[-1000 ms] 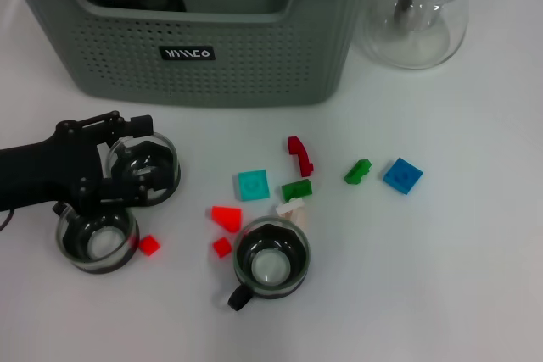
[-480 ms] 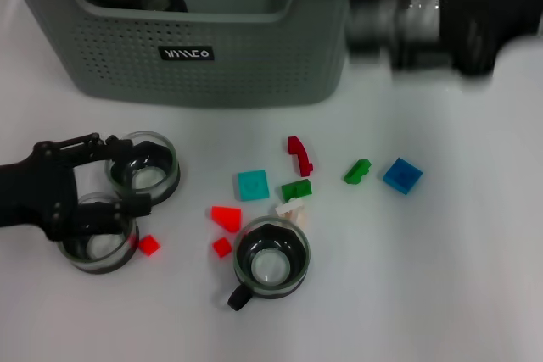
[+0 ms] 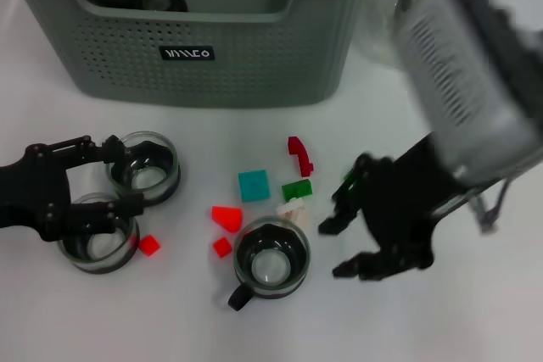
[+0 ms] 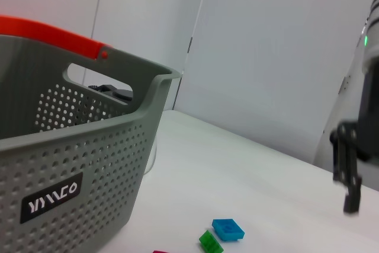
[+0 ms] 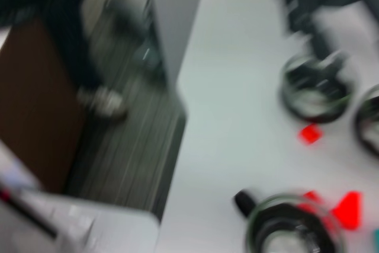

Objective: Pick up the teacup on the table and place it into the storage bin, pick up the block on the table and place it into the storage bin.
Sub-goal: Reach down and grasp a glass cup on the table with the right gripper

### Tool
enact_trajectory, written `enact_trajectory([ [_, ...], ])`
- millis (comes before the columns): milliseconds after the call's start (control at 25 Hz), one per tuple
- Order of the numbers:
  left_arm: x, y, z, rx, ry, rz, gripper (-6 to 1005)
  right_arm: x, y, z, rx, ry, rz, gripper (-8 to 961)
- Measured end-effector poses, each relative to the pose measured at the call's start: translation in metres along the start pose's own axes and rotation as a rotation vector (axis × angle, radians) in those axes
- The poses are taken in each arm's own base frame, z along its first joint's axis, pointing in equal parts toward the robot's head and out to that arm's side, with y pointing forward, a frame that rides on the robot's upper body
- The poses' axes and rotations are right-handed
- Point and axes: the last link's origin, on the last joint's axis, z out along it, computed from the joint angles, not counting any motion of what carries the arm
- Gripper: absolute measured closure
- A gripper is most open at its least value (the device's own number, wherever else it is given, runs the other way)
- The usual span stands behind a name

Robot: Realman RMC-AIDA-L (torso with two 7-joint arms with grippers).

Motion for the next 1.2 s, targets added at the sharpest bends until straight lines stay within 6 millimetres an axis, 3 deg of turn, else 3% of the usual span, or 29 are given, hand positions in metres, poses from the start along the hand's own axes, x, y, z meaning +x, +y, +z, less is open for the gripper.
enact_trajectory([
  [240,-0.002,-0.001,0.002,0.008,-0.001,-0.006,126,-0.017,0.0,0.03,-0.022,0.069,-0.113,515],
  [560,-0.003,-0.001,0.004,0.012,0.003,-0.01,126,-0.015,-0.004,0.067,-0.013,0.112,-0.141,514],
  [1200,-0.004,-0.004,0.008,0.019,-0.001,-0.013,126,-0.003,-0.009,0.099,-0.002,0.144,-0.118,609],
])
